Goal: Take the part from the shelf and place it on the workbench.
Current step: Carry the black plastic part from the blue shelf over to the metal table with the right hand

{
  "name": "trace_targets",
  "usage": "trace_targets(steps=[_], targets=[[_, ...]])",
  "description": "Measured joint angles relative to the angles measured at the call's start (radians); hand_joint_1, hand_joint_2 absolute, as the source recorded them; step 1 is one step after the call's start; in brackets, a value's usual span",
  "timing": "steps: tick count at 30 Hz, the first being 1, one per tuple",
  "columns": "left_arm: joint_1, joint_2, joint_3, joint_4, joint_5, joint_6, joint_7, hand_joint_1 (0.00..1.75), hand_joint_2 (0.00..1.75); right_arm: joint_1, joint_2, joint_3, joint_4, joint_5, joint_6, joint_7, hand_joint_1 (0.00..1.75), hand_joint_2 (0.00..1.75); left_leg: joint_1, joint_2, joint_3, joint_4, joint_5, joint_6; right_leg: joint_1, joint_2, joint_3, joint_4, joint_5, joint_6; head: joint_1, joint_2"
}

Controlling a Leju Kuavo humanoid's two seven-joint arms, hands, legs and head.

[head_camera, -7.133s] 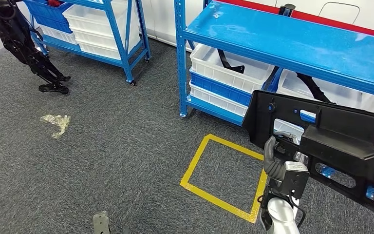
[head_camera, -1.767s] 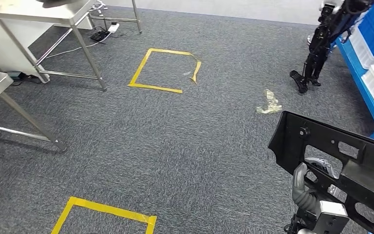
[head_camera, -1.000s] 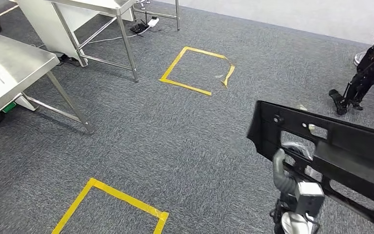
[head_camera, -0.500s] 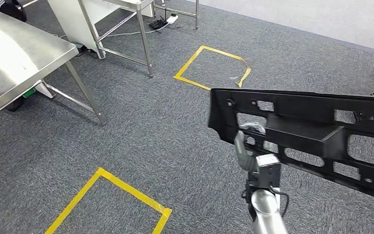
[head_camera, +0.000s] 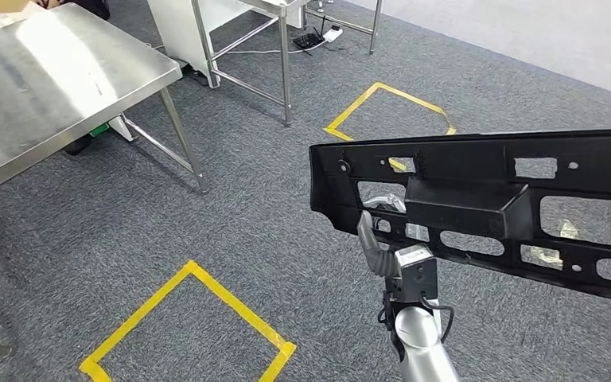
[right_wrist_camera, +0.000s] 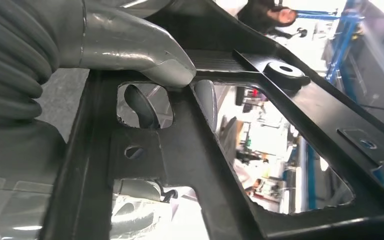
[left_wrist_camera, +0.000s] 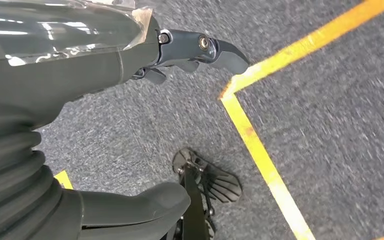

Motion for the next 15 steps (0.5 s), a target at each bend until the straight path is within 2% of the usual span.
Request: trace_targets(steps=[2,4,6,7,8,9,10,11,13,14,15], targets=[[0.003,0.002,0.008,0.001,0.023,-0.035,-0.002,0.0,1.75,-0.005,0.004,0.01,-0.001,-0.002,0.001,0.003,1.75,1.75,0.002,-0.003,-0.004,-0.002,0.002,-0.012,-0.001,-0.009,0.0,-0.003,0.007,-0.016,-0.001,0.0],[0.004,0.002,0.019,0.002,0.051,-0.097,-0.003,0.0,1.75,-0.013,0.011,0.025,-0.001,-0.006,0.003,0.008,1.75,1.75,0.003,0.024,-0.023,0.038,-0.025,-0.02,-0.006,-0.02,0.0,-0.006,0.01,-0.031,-0.002,0.0],[0.001,0.0,0.03,0.001,0.071,-0.161,-0.002,0.0,1.75,-0.019,0.018,0.04,0.002,-0.009,0.005,0.013,1.75,1.75,0.003,0.064,-0.08,0.16,-0.089,-0.026,-0.004,-0.035,0.0,-0.006,0.009,-0.044,-0.004,0.0],[0.0,-0.002,0.035,0.001,0.076,-0.182,-0.002,0.0,1.75,-0.02,0.02,0.046,0.004,-0.01,0.005,0.015,1.75,1.75,0.004,0.075,-0.114,0.231,-0.119,-0.029,-0.002,-0.044,0.0,-0.006,0.008,-0.047,-0.004,0.0],[0.001,-0.005,0.038,0.001,0.079,-0.194,-0.001,0.0,1.75,-0.02,0.021,0.052,0.008,-0.011,0.005,0.018,1.75,1.75,0.005,0.08,-0.139,0.281,-0.134,-0.03,0.0,-0.052,0.0,-0.006,0.007,-0.048,-0.004,0.0],[0.001,-0.007,0.039,0.001,0.08,-0.199,0.0,0.0,1.75,-0.02,0.022,0.056,0.01,-0.012,0.003,0.02,1.75,1.75,0.005,0.082,-0.146,0.295,-0.13,-0.031,0.001,-0.061,0.0,-0.006,0.007,-0.049,-0.004,0.0],[0.001,-0.009,0.04,0.001,0.078,-0.199,0.0,0.0,1.75,-0.019,0.024,0.06,0.012,-0.013,0.0,0.023,1.75,1.75,0.005,0.086,-0.132,0.266,-0.108,-0.03,0.001,-0.068,0.0,-0.006,0.006,-0.049,-0.004,0.0],[0.001,-0.01,0.039,0.001,0.074,-0.198,0.002,0.0,1.75,-0.019,0.025,0.063,0.012,-0.013,-0.006,0.027,1.75,1.75,0.005,0.093,-0.101,0.206,-0.075,-0.028,0.001,-0.075,0.002,-0.006,0.006,-0.049,-0.004,0.0],[-0.003,-0.01,0.037,0.001,0.06,-0.191,0.007,0.0,1.75,-0.015,0.026,0.064,0.005,-0.01,-0.018,0.038,1.75,1.75,0.002,0.125,-0.029,0.067,-0.025,-0.022,0.007,-0.088,0.003,-0.005,0.003,-0.044,-0.004,0.0],[-0.006,-0.01,0.035,0.001,0.052,-0.187,0.011,0.0,1.75,-0.011,0.026,0.063,-0.002,-0.009,-0.023,0.043,1.75,1.75,-0.001,0.136,-0.01,0.027,-0.015,-0.017,0.012,-0.095,0.003,-0.005,0.001,-0.041,-0.002,0.0],[-0.009,-0.01,0.032,0.001,0.046,-0.182,0.014,0.0,1.75,-0.005,0.025,0.063,-0.009,-0.007,-0.026,0.047,1.75,1.75,-0.006,0.14,-0.004,0.01,-0.015,-0.012,0.016,-0.101,0.003,-0.005,0.0,-0.037,-0.001,0.0]])
